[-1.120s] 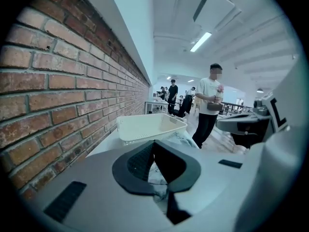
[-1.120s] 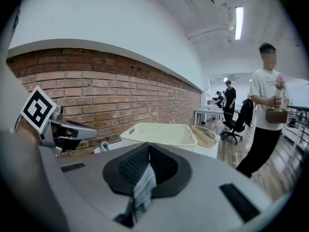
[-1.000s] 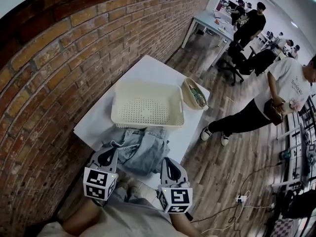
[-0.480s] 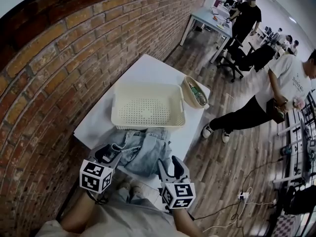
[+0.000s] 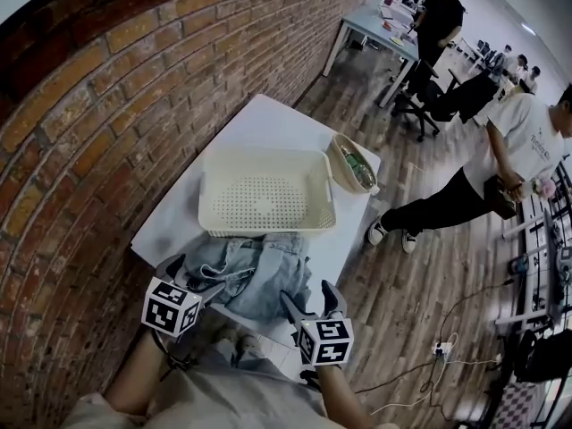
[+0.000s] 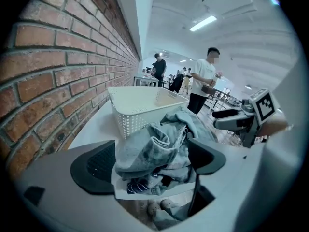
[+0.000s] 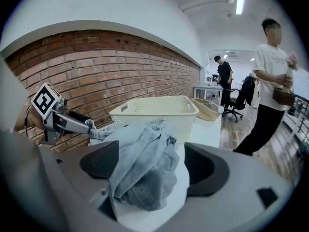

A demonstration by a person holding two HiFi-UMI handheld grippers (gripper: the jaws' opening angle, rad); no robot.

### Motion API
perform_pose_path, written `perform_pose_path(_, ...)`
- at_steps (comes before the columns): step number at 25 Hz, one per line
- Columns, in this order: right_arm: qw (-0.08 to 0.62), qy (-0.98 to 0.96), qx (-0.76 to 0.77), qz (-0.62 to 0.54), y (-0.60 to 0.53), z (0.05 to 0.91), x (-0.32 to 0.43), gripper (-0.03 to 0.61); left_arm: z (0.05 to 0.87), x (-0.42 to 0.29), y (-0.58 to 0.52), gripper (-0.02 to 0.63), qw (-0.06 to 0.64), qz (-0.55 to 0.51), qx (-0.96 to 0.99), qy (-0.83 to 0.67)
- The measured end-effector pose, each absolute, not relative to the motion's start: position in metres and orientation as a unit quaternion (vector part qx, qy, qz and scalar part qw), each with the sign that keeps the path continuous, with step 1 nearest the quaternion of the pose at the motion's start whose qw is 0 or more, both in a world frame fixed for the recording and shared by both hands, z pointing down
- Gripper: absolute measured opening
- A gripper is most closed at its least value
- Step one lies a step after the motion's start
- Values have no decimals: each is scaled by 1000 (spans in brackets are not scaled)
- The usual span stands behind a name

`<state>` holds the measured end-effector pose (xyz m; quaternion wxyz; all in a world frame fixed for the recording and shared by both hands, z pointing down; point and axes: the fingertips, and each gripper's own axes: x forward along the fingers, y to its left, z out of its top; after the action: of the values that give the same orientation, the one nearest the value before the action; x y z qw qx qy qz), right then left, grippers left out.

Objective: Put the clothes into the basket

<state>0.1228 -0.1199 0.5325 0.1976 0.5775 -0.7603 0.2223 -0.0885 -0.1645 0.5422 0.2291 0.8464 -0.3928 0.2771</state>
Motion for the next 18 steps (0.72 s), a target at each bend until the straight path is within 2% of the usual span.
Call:
perform_pose_path(11,227,-763,542,270,-137,570,116,517,576,-80,-180,531,302,284,840,-349)
perform_pose_path(18,244,-757,505,335,-141,606,114,577,606,-76,-190,583,318,325,834,-312)
